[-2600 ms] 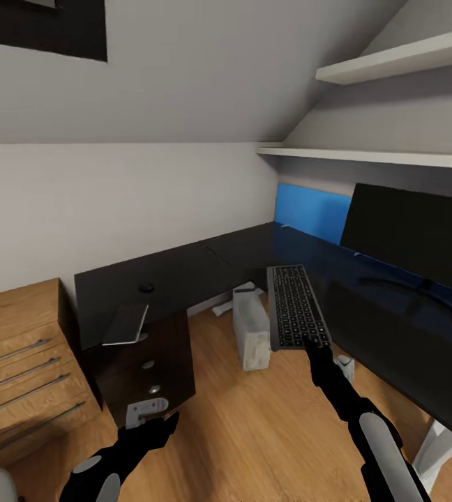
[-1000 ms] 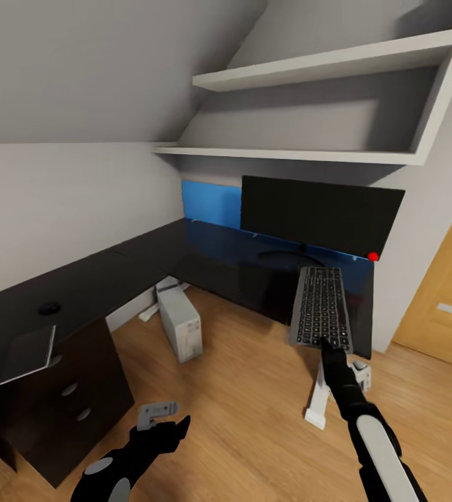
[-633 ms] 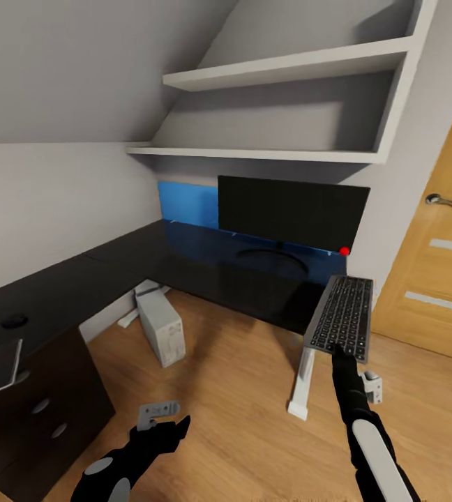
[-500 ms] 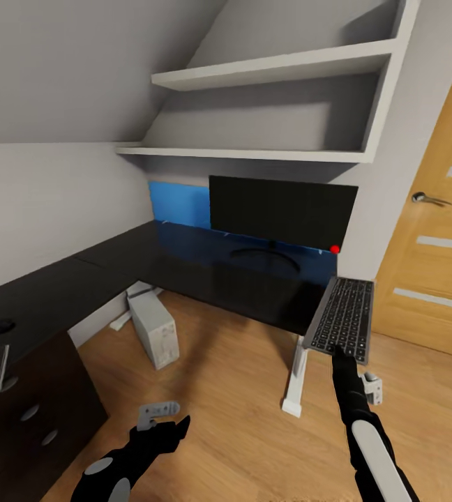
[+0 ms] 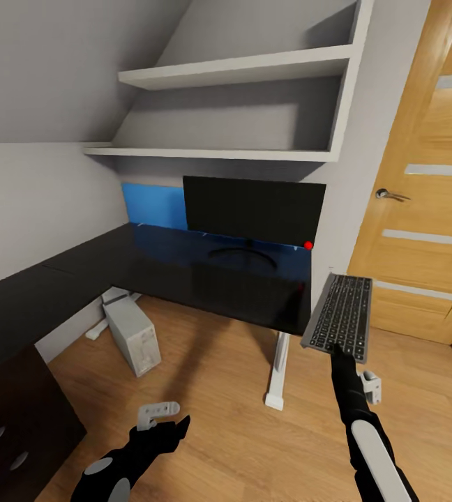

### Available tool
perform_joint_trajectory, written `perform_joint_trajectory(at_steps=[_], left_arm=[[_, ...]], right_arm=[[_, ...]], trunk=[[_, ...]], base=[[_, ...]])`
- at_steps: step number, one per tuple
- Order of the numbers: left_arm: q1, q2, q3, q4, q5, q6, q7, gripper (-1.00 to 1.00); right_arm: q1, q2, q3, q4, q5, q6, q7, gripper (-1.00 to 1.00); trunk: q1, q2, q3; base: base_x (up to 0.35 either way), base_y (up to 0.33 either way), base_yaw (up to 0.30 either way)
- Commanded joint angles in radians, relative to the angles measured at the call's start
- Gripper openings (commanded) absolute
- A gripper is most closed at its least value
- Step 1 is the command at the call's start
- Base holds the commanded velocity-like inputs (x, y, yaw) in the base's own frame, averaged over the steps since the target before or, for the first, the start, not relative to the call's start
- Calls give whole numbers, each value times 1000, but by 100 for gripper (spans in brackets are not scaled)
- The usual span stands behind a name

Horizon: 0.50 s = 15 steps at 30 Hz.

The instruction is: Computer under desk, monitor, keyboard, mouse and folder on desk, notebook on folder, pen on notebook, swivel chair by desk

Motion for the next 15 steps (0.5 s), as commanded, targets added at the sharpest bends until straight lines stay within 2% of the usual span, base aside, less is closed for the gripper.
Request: perform_joint_trajectory(at_steps=[1, 4, 15], left_arm=[[-1, 0, -1, -2, 11, 4, 10, 100], [-1, 0, -1, -1, 10, 4, 10, 100], [-1, 0, -1, -1, 9, 4, 10, 100]], right_arm=[[-1, 0, 0, -1, -11, 0, 14, -100], [-1, -1, 0, -1, -11, 7, 54, -100], [-1, 2, -2, -1, -11, 2, 71, -100]], trunk=[[0, -1, -1], [0, -1, -1], [0, -1, -1]], base=[[0, 0, -34], [0, 0, -13], [2, 0, -2]])
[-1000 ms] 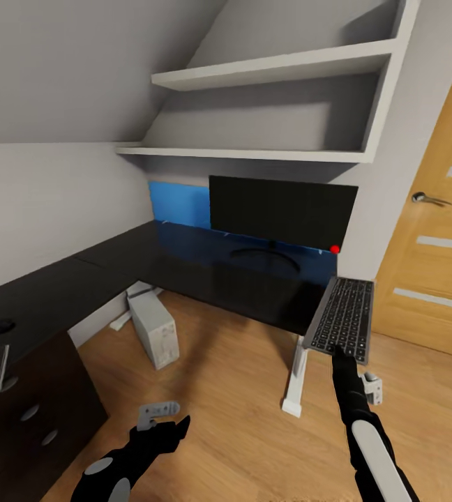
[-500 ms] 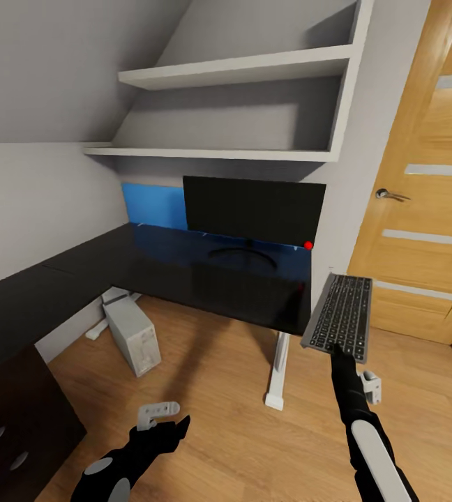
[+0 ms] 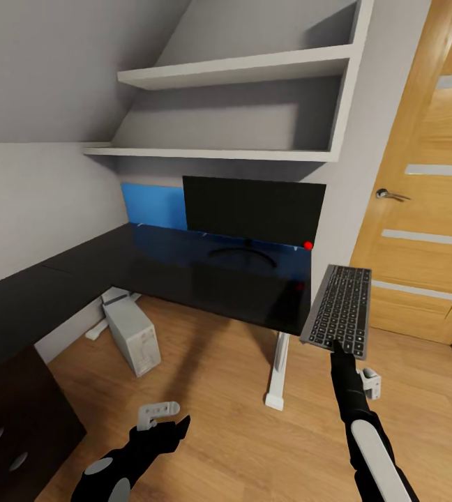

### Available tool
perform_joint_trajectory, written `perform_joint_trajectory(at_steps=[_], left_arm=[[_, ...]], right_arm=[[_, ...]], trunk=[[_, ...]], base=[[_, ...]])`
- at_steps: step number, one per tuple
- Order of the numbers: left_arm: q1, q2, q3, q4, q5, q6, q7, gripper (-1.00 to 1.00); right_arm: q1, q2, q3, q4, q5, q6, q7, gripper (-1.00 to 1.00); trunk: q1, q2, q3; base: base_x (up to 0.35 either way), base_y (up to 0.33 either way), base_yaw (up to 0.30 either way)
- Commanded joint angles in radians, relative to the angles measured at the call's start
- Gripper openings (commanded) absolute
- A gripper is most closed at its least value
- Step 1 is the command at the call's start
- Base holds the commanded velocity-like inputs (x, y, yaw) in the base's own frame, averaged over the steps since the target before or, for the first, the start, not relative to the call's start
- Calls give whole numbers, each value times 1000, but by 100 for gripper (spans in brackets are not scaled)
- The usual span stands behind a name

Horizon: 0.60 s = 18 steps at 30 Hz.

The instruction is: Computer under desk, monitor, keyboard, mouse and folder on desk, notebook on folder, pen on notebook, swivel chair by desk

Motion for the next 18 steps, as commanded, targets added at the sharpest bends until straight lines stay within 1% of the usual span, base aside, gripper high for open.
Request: perform_joint_trajectory(at_steps=[1, 3, 5, 11, 18], left_arm=[[-1, 0, -1, -1, 11, 4, 10, 100], [-1, 0, -2, -1, 11, 4, 10, 100], [-1, 0, -3, -1, 10, 3, 11, 100], [-1, 0, -3, -1, 12, 3, 11, 100], [-1, 0, -1, -1, 13, 4, 11, 100]], right_arm=[[-1, 1, -1, 0, -11, -2, 8, -100], [-1, 0, -3, 0, -9, -3, 11, -100], [-1, -4, -8, 3, -6, -9, 4, -100], [-1, -6, -13, 3, -5, -11, 3, -100], [-1, -6, -13, 3, -5, -11, 2, -100]], trunk=[[0, -1, -1], [0, -1, -1], [0, -1, -1], [0, -1, -4], [0, -1, -8]], base=[[55, 0, 0], [199, 0, 0], [325, 0, -64], [294, 0, -198], [57, 0, -238]])
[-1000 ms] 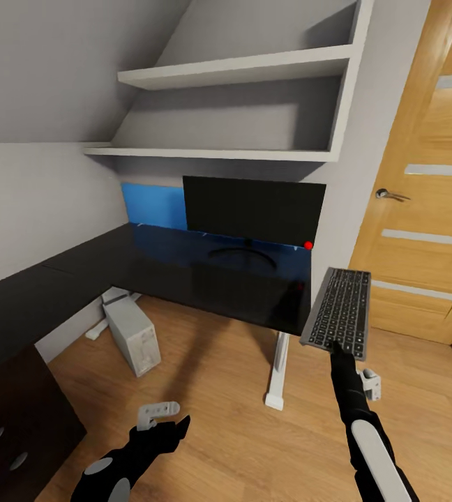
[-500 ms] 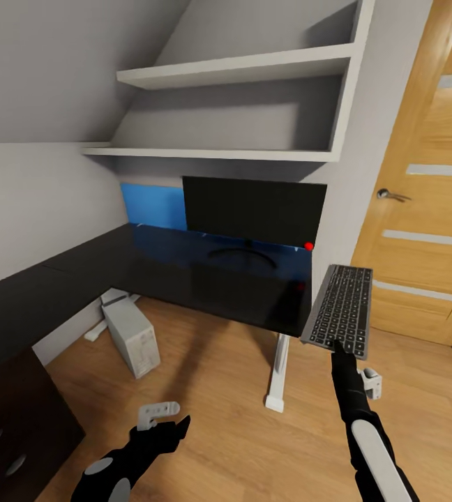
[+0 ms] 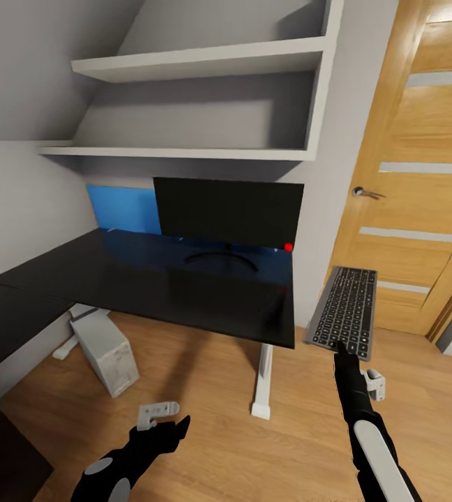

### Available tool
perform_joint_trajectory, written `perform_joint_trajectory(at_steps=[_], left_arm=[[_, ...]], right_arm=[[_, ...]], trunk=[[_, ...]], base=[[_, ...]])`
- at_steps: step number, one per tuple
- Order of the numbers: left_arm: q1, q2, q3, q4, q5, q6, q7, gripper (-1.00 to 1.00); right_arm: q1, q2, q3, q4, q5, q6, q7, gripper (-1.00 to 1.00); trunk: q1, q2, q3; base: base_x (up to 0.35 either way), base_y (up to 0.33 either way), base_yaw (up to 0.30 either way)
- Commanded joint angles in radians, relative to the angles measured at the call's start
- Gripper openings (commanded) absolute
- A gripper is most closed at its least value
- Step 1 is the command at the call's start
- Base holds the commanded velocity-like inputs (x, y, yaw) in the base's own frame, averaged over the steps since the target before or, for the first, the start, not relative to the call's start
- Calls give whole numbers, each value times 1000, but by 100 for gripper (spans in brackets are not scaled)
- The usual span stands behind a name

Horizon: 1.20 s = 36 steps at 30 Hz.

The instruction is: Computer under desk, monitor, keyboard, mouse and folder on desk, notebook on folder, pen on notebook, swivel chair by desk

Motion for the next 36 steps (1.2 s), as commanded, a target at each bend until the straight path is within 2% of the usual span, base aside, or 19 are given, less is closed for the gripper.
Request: perform_joint_trajectory(at_steps=[1, 7, 13, 19, 36], left_arm=[[0, 0, -1, -1, 11, 4, 10, 100], [0, 1, 3, -1, 10, 4, 10, 100], [0, 2, 6, -1, 9, 4, 10, 100], [0, 2, 4, -1, 8, 3, 11, 100], [0, 2, 4, 0, 11, 4, 11, 100]], right_arm=[[-1, 1, 0, 0, -10, -2, 7, -100], [-1, 0, 0, 0, -12, 0, 8, -100], [-1, 0, 1, -1, -14, 5, 13, -100], [-1, -2, 0, -1, -10, -1, 10, -100], [-1, -1, 0, -2, -6, -12, 9, -100]], trunk=[[0, -1, -2], [0, -1, -5], [0, -1, -6], [0, -1, -7], [0, -1, -13]], base=[[9, 0, -240], [3, 0, -213], [0, 1, -28], [103, 230, -48], [38, 44, -235]])
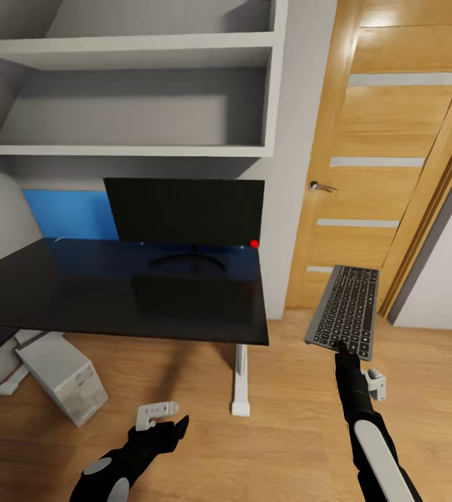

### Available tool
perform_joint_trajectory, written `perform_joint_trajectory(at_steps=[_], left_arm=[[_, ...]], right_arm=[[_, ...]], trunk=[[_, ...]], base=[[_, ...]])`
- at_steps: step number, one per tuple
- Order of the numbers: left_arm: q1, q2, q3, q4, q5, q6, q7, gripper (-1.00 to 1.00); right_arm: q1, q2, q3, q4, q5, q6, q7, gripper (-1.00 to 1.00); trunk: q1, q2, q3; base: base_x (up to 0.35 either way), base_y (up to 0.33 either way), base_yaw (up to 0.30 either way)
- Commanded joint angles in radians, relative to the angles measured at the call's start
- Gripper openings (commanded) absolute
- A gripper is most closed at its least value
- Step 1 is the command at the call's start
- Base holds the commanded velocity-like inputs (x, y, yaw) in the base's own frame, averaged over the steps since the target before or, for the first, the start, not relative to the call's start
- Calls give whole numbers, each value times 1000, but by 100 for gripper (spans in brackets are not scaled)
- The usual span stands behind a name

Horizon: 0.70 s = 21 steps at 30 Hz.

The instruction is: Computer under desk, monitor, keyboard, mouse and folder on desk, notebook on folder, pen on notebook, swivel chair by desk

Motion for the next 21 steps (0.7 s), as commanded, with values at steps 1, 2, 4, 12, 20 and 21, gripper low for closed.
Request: perform_joint_trajectory(at_steps=[1, 2, 4, 12, 20, 21], left_arm=[[0, 0, -1, -2, 11, 4, 10, 100], [0, 0, -1, -2, 11, 4, 10, 100], [0, 0, -1, -2, 11, 4, 9, 100], [0, 0, -1, -2, 10, 4, 8, 100], [0, 0, -1, -2, 9, 4, 8, 100], [0, 0, -1, -2, 9, 4, 8, 100]], right_arm=[[-1, 1, 0, 0, -11, -6, 7, -100], [-1, 1, 0, 0, -11, -18, 7, -100], [-1, 2, 2, 0, -10, -29, 7, -100], [-1, 5, 4, -1, -5, -36, 7, -100], [-1, 7, 5, 0, 7, -37, 8, -100], [-1, 7, 5, 0, 8, -36, 9, -100]], trunk=[[0, -1, 0], [0, -1, 0], [0, -1, 2], [0, -1, 13], [0, -1, 26], [0, -1, 28]], base=[[0, 0, -252], [0, 0, -235], [0, 0, -209], [0, 0, -89], [0, 0, -4], [0, 0, 0]])
